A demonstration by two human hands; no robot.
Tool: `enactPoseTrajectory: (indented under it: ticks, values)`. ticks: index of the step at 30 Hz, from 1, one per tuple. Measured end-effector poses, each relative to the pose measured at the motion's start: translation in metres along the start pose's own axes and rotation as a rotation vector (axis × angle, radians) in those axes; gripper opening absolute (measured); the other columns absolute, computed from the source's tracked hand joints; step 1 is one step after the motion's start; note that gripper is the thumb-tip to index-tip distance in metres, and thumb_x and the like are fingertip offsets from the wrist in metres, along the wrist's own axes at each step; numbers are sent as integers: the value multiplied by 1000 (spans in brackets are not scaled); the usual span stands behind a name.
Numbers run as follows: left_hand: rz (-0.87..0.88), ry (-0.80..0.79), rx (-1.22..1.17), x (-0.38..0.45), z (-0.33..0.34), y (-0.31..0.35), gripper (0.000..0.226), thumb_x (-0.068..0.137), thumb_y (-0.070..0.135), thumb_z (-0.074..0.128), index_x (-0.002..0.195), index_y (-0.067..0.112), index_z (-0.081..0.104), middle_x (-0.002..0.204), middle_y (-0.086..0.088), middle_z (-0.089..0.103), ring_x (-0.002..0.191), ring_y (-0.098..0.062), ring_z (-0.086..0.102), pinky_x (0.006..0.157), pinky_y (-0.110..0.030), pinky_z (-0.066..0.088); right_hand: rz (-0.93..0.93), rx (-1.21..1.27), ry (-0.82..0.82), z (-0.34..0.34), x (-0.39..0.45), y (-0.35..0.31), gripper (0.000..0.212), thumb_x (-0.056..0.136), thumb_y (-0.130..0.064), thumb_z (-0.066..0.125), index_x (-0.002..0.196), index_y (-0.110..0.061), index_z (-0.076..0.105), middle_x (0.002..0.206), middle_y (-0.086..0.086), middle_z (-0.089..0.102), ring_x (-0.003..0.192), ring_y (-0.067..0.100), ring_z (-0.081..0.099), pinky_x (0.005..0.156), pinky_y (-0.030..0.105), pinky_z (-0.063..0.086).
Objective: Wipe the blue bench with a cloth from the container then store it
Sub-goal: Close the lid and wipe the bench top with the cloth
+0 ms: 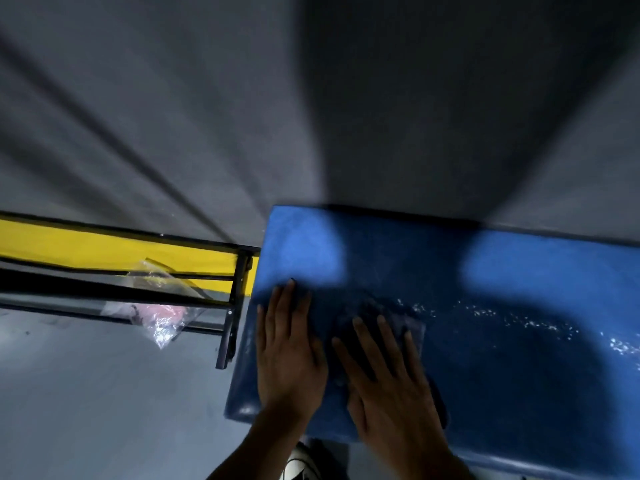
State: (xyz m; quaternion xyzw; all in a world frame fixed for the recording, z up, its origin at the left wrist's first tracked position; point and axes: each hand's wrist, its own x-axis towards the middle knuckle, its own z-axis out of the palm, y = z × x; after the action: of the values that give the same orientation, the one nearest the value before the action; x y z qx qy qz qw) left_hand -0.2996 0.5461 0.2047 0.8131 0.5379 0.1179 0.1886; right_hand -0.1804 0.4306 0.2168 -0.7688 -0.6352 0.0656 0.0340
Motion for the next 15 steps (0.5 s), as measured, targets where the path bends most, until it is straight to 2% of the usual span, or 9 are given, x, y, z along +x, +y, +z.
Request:
enactPoseTrajectory:
  ticks: [6,9,12,15]
  values:
    - [27,47,137,0,4,2,59,89,21,40,145,13,53,164,-8,41,155,-27,32,128,-51,23,-162,26,-79,-14,56,42,61,91,-42,47,150,-27,42,167,6,22,154,33,18,121,58,19]
    - [30,78,111,-1,3,4,56,89,18,39,143,15,54,163,-9,41,155,-28,32,128,-52,22,-164,-11,-44,-17,95,63,62,92,-43,44,150,-22,44,166,10,24,152,36,22,119,59,19]
    - [18,101,104,0,3,8,56,89,17,39,142,15,56,162,-8,43,154,-28,34,129,-50,20,-59,-17,39,-17,123,80,63,89,-42,47,146,-16,50,163,15,31,146,39,35,119,57,21]
    - [22,106,136,-2,5,7,56,87,15,42,142,15,54,162,-8,43,154,-28,33,129,-51,21,114,22,44,-13,130,81,67,89,-44,43,148,-13,45,161,18,34,143,41,38,119,56,21]
